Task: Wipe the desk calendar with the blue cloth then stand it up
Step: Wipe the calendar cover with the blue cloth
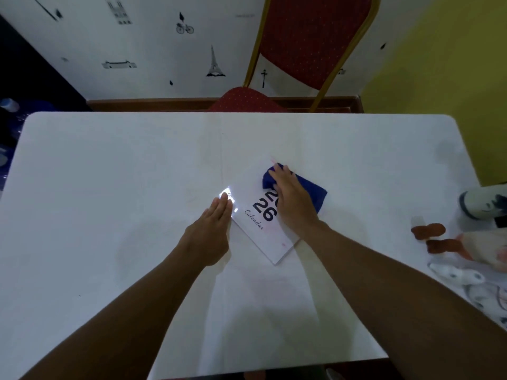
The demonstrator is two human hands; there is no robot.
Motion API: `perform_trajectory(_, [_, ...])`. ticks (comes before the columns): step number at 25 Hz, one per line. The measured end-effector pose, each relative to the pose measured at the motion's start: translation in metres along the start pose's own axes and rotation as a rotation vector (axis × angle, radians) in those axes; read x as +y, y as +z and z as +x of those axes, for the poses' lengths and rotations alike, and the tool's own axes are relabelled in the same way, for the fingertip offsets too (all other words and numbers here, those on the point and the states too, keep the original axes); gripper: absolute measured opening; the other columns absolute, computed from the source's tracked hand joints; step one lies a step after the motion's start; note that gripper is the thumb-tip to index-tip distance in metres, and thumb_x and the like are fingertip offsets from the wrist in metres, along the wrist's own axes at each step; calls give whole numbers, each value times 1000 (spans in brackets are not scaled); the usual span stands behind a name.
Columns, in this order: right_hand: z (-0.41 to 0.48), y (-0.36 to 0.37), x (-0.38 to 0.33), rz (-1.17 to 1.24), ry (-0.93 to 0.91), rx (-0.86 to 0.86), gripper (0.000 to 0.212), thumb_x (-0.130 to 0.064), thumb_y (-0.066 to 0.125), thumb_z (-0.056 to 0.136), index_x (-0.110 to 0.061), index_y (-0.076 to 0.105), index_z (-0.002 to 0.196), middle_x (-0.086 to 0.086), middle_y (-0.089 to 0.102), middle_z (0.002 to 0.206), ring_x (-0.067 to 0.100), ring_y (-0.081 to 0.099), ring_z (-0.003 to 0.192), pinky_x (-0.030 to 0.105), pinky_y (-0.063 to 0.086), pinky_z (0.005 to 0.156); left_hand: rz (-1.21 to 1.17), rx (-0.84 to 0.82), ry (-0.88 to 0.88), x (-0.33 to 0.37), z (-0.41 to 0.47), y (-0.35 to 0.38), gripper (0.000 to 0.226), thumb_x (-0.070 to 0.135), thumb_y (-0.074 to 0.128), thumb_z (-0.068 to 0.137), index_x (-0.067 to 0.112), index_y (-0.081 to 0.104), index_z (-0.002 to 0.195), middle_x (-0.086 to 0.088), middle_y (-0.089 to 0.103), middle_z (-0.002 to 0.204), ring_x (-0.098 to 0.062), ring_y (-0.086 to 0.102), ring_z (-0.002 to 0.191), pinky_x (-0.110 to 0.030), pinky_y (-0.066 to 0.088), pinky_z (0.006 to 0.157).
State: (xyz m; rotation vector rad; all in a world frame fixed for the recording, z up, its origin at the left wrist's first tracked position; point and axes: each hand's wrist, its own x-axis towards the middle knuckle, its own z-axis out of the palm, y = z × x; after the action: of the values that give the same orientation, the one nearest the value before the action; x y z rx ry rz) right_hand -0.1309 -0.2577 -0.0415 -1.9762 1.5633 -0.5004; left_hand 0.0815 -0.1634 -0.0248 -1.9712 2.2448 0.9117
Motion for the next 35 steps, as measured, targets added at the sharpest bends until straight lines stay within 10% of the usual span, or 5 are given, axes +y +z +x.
perform_trajectory(11, [-125, 20, 13, -34, -460, -252, 58, 8, 63, 93, -12, 51, 147, 0, 48, 156, 12, 36, 149, 33, 26, 124, 14, -16, -28, 1, 1, -3, 76, 4, 39, 91, 13, -5, 152, -3, -14, 162, -16, -12, 148, -32, 18, 118])
perform_trajectory(15, [-71, -5, 28, 29, -272, -212, 45, 5, 54, 100, -9, 56, 143, 1, 48, 155, 11, 38, 146, 43, 26, 124, 17, -14, 0, -1, 1, -4, 74, 1, 36, 89, 11, -1, 152, -4, -12, 162, -17, -8, 149, -32, 22, 116])
perform_trajectory(22, [-52, 24, -4, -49, -233, -195, 49, -3, 43, 105, -11, 40, 153, 2, 32, 165, 21, 22, 154, 18, -2, 122, 14, -33, -18, 0, 1, -1, 77, 1, 39, 89, 11, -4, 152, -4, -15, 162, -17, -10, 148, -33, 19, 117])
perform_trajectory(29, [-110, -4, 31, -133, -342, -199, 44, -10, 50, 104, -13, 51, 148, -1, 44, 158, 15, 34, 150, 38, 25, 125, 3, -12, -6, 1, -3, -2, 78, -2, 37, 87, 9, -4, 152, -6, -16, 161, -19, -11, 149, -32, 15, 120])
perform_trajectory(35, [-9, 8, 7, -173, -153, -121, 47, -8, 46, 106, -6, 40, 153, 8, 34, 163, 30, 25, 152, 39, 11, 126, -59, 19, 33, 0, -3, 3, 75, -6, 36, 87, 5, 0, 151, -10, -13, 161, -24, -11, 149, -35, 5, 122])
